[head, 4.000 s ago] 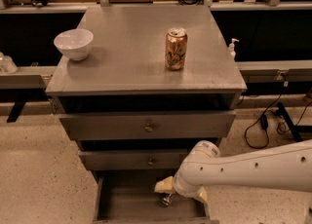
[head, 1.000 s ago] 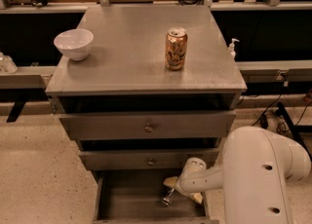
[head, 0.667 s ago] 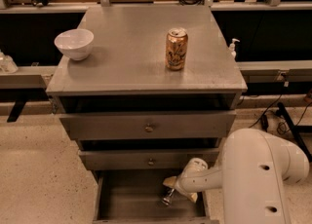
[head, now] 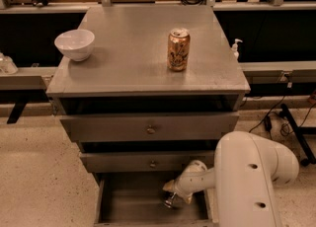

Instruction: Pick redbull can from bottom drawer and place on counter

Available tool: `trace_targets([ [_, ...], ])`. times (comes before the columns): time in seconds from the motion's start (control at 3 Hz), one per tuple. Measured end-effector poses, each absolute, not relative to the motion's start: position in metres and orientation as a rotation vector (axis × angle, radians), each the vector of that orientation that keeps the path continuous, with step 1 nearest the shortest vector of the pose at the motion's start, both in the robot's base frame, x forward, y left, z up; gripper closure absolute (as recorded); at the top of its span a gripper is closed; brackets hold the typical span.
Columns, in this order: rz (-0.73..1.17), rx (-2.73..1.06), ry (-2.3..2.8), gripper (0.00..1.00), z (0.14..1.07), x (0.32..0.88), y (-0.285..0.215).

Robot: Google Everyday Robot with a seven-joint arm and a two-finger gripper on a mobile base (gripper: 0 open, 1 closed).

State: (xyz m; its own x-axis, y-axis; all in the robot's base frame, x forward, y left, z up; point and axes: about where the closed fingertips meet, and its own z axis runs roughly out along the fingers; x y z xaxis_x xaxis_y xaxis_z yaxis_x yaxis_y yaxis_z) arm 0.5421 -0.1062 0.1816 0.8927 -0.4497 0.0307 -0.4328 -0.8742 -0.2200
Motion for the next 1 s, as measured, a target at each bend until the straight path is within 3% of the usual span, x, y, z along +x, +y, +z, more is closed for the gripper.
trace_targets([
  [0.33,-0.088,-2.854,0.657,0.36,0.169,0.546,-0.099],
  [1.0,-0.058,-2.857,0.642,0.41,0.150,0.552,-0.092],
])
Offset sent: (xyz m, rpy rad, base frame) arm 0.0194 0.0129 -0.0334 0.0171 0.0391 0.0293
